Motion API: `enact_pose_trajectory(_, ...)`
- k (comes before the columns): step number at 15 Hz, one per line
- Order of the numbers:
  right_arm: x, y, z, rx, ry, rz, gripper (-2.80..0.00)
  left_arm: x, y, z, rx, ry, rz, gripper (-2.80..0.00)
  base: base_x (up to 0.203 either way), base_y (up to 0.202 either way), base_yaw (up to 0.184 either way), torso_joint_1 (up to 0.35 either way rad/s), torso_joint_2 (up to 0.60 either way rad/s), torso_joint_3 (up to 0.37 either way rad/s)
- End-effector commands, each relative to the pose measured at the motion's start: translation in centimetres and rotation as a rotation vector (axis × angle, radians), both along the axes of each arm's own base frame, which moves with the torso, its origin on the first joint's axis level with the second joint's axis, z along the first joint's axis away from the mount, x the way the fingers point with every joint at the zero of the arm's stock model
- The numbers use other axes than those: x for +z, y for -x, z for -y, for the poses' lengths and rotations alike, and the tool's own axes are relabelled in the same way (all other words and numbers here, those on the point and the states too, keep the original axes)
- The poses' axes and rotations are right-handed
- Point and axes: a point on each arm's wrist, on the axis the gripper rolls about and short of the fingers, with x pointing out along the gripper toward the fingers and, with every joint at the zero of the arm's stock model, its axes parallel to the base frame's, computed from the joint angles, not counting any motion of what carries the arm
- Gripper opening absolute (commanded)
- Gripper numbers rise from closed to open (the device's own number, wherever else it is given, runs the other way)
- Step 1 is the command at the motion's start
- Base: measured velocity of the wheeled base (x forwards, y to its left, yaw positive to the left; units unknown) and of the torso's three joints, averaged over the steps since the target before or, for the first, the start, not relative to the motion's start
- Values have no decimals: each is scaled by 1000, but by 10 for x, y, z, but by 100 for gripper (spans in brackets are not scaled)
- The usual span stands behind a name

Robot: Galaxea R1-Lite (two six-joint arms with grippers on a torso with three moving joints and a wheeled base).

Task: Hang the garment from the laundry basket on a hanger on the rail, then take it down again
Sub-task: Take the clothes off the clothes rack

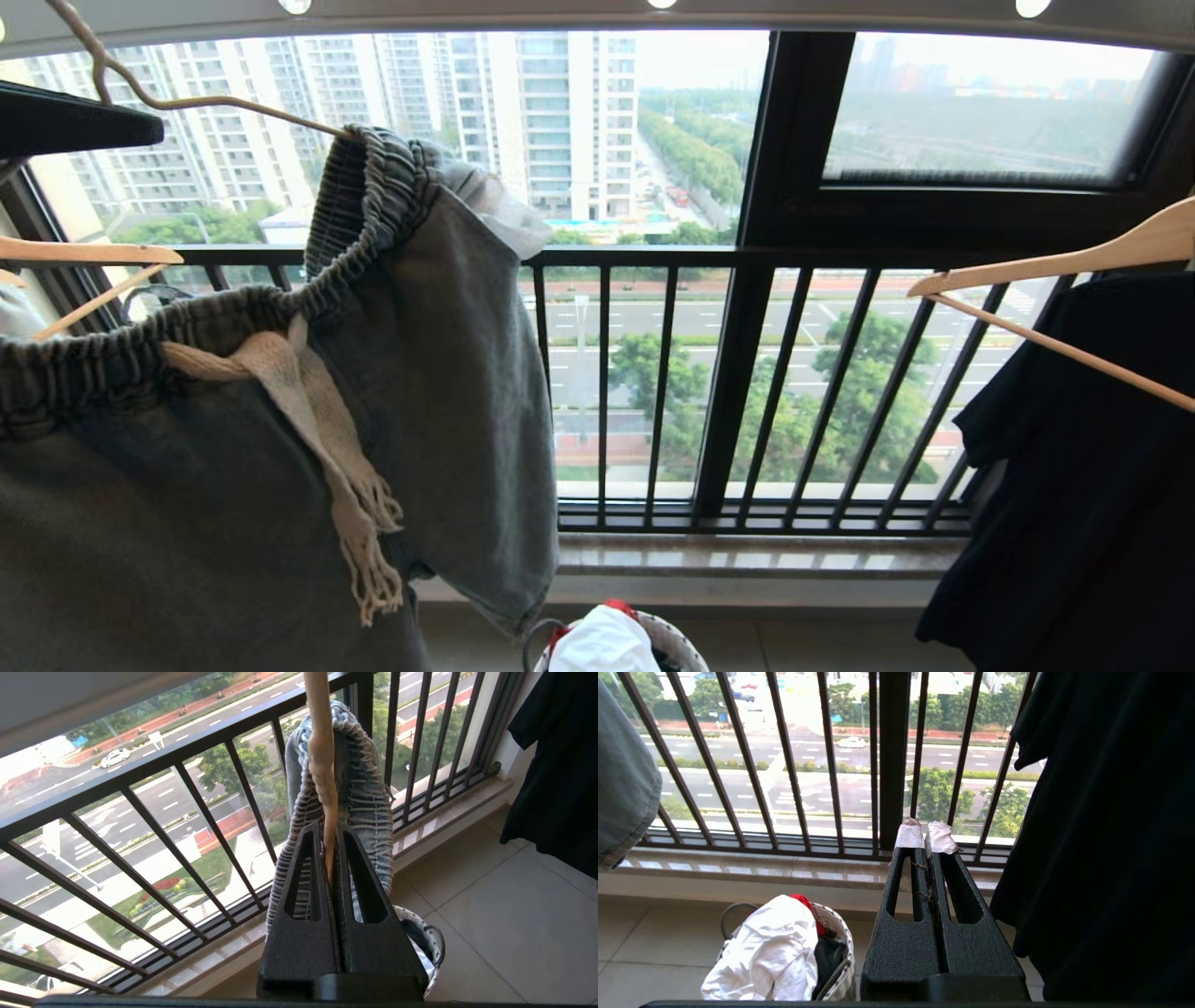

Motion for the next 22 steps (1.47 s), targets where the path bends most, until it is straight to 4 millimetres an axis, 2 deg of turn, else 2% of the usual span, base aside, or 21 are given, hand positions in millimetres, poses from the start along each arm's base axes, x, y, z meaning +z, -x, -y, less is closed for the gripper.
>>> enact_pose_trajectory(1, 0, 0, 0, -1, 1, -1, -280, -3, 22, -1, -8, 5, -8, -280, 0, 0, 0, 0, 0, 0)
enact_pose_trajectory(3, 0, 0, 0, 1, 1, -1, -280, -24, 24, -1, -16, 0, -87, -280, 0, 0, 0, 0, 0, 0)
enact_pose_trajectory(7, 0, 0, 0, 1, 1, -3, -280, -88, 18, 3, -73, -12, -264, -280, 0, 0, 0, 0, 0, 0)
enact_pose_trajectory(9, 0, 0, 0, 1, 1, -1, -280, -119, 10, 7, -107, -16, -275, -280, 0, 0, 0, 0, 0, 0)
enact_pose_trajectory(11, 0, 0, 0, 1, 1, -1, -280, -142, -1, 12, -135, -12, -224, -280, 0, 0, 0, 0, 0, 0)
enact_pose_trajectory(15, 0, 0, 0, 1, 1, -1, -280, -176, -41, 30, -208, -24, -265, -280, 0, 0, 0, 0, 0, 0)
enact_pose_trajectory(19, 0, 0, 0, 1, 1, -1, -280, -209, -98, 63, -282, -24, -290, -280, 0, 0, 0, 0, 0, 0)
enact_pose_trajectory(22, 0, 0, 0, 1, 1, -1, -280, -234, -130, 84, -306, 14, -303, -280, 0, 0, 0, 0, 0, 0)
